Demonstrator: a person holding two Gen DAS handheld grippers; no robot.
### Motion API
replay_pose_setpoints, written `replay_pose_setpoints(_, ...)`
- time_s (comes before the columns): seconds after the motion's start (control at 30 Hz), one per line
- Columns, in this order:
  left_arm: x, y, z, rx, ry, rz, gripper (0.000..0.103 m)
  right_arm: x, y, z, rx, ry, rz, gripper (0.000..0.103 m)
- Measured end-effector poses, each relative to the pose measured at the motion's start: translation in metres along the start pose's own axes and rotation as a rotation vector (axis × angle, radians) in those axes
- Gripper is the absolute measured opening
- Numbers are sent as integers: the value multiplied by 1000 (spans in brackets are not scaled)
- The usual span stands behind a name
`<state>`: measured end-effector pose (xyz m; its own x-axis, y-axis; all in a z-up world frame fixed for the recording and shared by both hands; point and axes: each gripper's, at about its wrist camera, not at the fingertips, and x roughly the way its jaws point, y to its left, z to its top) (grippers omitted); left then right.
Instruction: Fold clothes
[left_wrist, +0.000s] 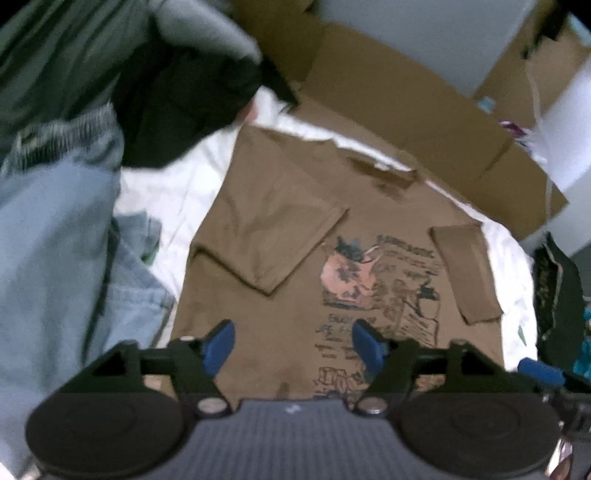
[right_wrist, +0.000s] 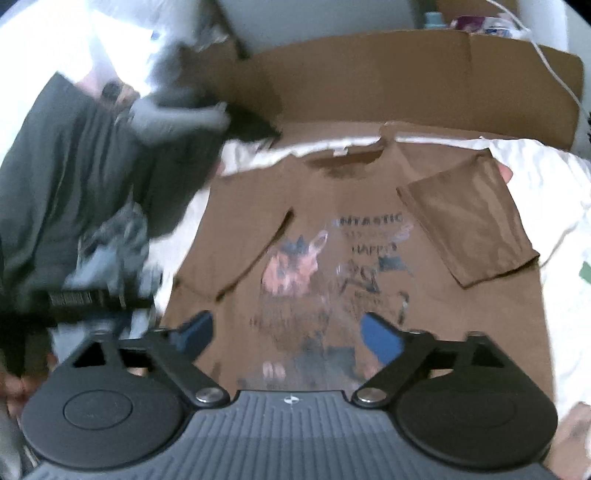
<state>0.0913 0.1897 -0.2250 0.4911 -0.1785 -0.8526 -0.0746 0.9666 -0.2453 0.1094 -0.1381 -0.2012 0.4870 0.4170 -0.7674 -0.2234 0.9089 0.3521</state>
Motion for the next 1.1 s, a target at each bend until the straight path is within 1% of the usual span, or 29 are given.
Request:
replay_pose_setpoints(0.07,-17,-4,-1,20,-31,16,85,-12,-1,-2,-25,46,4,98)
replay_pose_setpoints(0.17,-36,-8,-3,43,-54,25,89,-38,-4,-3,-46,67,5,100)
replay_pose_setpoints(0.27,-51,-10,-7,76,-62,21,90,-71,-6,-3,-54,38,-29,100)
replay_pose_setpoints(0.33,-59,-13,-10,98,-73,48,89,-87,-10,-4,-40,28,-42,100)
replay_pose_setpoints(0.47,-76,-4,-16,85,-89,51,89,-112,-19,-8,-22,47,-56,100)
replay_pose_setpoints(0.63,-98,6,-23,68,-108,54,89,-140,-28,-4,-41,8,-103,100)
replay_pose_setpoints(0.73,-110,20,-26,58,-105,106,89,-158,-35,1,-39,-20,-121,100)
replay_pose_setpoints(0.9,-131,45,-31,58,-104,140,89,-182,-44,2,-42,-53,-123,100)
replay_pose_setpoints(1.0,-141,55,-36,67,-108,170,89,-190,-44,-1,-50,-55,-127,100)
replay_pose_setpoints(1.1,-151,65,-41,49,-105,178,89,-193,-40,2,-48,-43,-145,100)
